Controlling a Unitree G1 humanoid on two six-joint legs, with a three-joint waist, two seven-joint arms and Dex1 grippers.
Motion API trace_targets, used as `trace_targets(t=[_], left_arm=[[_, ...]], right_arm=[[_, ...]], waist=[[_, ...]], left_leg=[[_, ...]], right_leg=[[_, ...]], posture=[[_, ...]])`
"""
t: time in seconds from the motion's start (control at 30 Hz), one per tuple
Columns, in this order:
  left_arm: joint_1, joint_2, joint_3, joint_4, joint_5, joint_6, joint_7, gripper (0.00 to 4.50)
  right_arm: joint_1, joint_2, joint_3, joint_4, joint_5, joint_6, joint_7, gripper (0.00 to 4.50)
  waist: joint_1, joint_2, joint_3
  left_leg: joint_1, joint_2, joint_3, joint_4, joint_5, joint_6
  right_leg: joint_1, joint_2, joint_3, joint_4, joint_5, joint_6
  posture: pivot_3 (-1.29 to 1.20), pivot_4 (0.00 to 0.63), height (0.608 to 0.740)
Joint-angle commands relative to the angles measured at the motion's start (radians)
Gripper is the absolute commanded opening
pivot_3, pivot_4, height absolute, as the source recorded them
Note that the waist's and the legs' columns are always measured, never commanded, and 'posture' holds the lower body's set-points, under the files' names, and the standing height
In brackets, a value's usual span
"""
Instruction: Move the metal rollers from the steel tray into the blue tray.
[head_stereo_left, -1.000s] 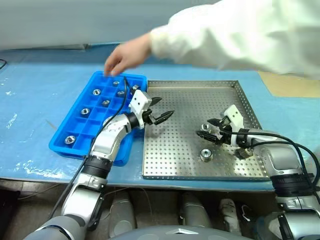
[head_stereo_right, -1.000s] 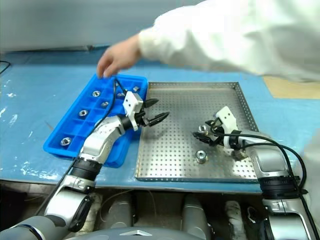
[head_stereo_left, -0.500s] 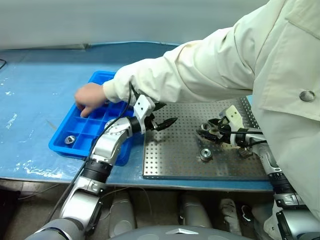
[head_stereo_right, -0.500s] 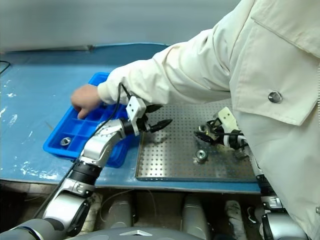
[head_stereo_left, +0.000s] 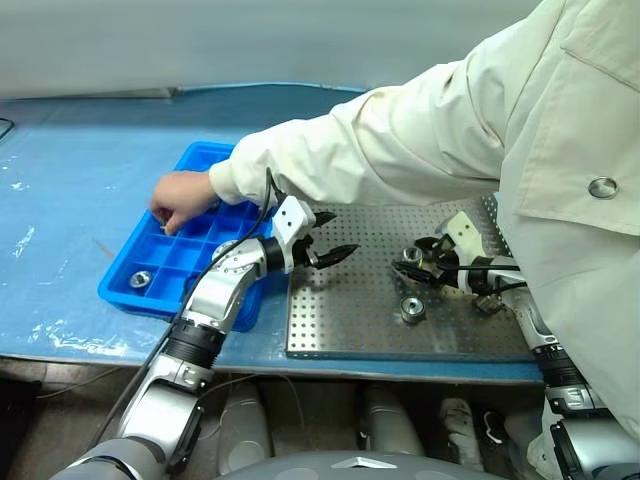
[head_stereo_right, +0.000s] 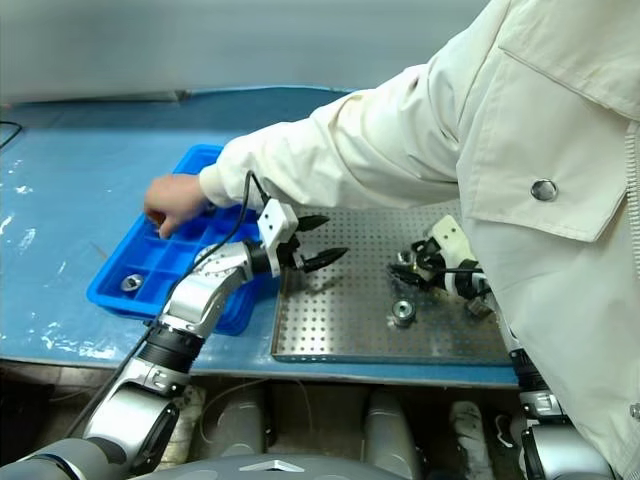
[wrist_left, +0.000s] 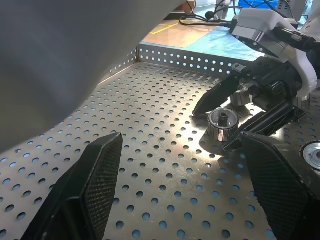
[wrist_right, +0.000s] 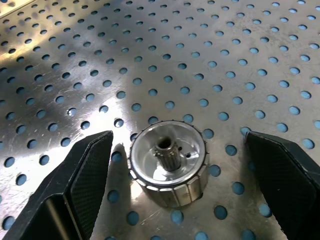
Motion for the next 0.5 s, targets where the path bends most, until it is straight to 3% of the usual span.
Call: trace_targets(t=[0.03, 0.5], left_arm=[[-0.017, -0.001, 0.008, -0.018, -0.001, -0.028, 0.004, 3.94], [-0.018, 0.002, 0.017, -0.019, 0.002, -0.039, 0.021, 3.94]], right_arm=[[-0.02, -0.002, -0.002, -0.006, 0.0, -0.023, 0.007, 4.5], [-0.038, 0.004, 0.013, 0.018, -0.013, -0.039, 0.027, 4.5]], waist=[[0.0, 0.0, 0.0], [0.0, 0.0, 0.0]], left_leg=[[0.0, 0.0, 0.0, 0.0, 0.0, 0.0], [0.0, 0.0, 0.0, 0.0, 0.0, 0.0]], right_leg=[[0.0, 0.0, 0.0, 0.0, 0.0, 0.0], [0.0, 0.0, 0.0, -0.001, 0.0, 0.0]], posture=[[-0.11, 0.15, 0.74], [-0.11, 0.15, 0.74]])
